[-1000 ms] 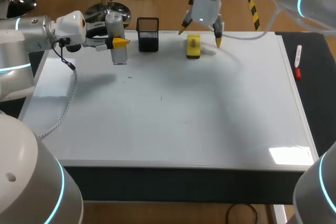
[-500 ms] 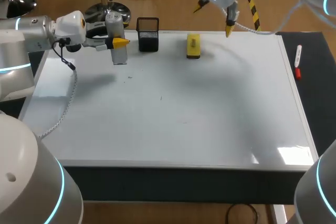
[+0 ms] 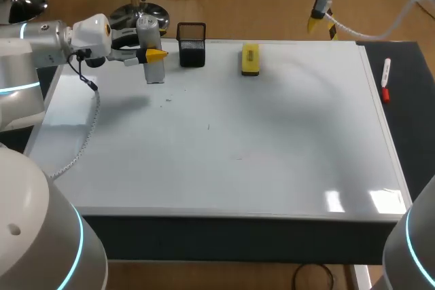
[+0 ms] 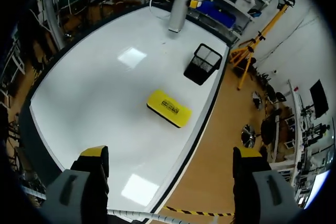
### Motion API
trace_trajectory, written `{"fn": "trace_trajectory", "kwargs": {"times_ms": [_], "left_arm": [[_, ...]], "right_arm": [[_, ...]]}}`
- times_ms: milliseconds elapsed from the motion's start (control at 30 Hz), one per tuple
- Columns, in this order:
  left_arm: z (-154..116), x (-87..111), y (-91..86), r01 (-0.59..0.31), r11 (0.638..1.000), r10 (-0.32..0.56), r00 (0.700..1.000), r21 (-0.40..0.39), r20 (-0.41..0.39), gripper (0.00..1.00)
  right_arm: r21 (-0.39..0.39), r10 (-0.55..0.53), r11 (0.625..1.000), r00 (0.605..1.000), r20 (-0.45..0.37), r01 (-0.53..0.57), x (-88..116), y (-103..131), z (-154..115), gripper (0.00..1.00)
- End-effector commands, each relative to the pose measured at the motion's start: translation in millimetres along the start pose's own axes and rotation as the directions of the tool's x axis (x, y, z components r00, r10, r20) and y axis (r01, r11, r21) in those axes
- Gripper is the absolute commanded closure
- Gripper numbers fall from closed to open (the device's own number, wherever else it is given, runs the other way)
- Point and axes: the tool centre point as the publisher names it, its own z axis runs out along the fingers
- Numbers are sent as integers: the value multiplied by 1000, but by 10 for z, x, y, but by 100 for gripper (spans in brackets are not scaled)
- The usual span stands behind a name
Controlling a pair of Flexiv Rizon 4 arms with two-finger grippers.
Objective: Pick up the inspection probe, press it on each red-marked spot on the whiteboard one by one, put down the probe, pick up the eraser, and wipe off all the red marks.
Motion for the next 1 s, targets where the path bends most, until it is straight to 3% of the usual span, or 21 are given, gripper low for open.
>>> {"fn": "trace_trajectory", "kwargs": {"times_ms": [33,200,400,500,567,600,1000], "left_arm": [[2,11,-12,-2,1000,2,1000,0,2,100],[2,11,-12,-2,1000,2,1000,0,2,100],[2,11,-12,-2,1000,2,1000,0,2,100],[2,11,-12,-2,1000,2,1000,0,2,100],[2,11,-12,-2,1000,2,1000,0,2,100],[2,11,-12,-2,1000,2,1000,0,2,100],[2,11,-12,-2,1000,2,1000,0,2,100]], "right_arm": [[-30,22,999,998,64,-20,128,-104,-112,0],[-122,89,990,989,119,-74,200,-194,-192,0],[-156,144,980,979,142,-122,271,-271,-224,0],[-147,105,986,982,159,-81,298,-242,-241,0],[-150,121,983,984,128,-101,304,-233,-247,0],[-161,79,985,989,126,-58,303,-222,-244,0],[-150,92,986,989,113,-75,306,-216,-244,0]]}}
